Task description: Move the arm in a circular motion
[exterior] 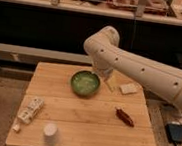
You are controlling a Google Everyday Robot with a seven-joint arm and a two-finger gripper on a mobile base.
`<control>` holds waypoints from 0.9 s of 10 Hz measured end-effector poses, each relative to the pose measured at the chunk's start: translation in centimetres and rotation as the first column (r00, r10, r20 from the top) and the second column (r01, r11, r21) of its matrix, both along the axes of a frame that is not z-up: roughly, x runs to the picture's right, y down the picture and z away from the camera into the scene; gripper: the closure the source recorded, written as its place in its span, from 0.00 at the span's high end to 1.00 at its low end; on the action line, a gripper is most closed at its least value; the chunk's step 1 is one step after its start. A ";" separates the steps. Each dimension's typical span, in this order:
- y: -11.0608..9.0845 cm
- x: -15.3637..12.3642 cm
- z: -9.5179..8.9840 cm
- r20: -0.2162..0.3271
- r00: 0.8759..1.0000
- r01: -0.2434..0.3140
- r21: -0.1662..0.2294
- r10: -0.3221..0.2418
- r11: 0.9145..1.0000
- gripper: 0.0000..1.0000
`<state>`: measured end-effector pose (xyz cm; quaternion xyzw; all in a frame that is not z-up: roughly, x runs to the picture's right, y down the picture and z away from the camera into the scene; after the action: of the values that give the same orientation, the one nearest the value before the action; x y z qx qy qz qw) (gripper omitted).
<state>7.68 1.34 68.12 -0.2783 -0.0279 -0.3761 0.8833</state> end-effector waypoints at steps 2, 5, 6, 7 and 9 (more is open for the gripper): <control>3.5 -1.7 -4.8 0.009 0.999 -0.030 -0.058 0.031 0.998 0.80; 9.9 -8.7 -6.9 0.144 0.984 -0.081 -0.174 0.107 0.981 0.80; 11.5 -11.7 -6.7 0.213 0.969 -0.084 -0.200 0.127 0.976 0.80; 12.2 -13.8 -6.3 0.261 0.955 -0.085 -0.209 0.139 0.974 0.80; 12.3 -20.8 -3.1 0.435 0.890 -0.063 -0.181 0.138 0.981 0.80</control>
<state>-13.17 13.60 65.01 -0.2538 -0.2743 -0.3800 0.8461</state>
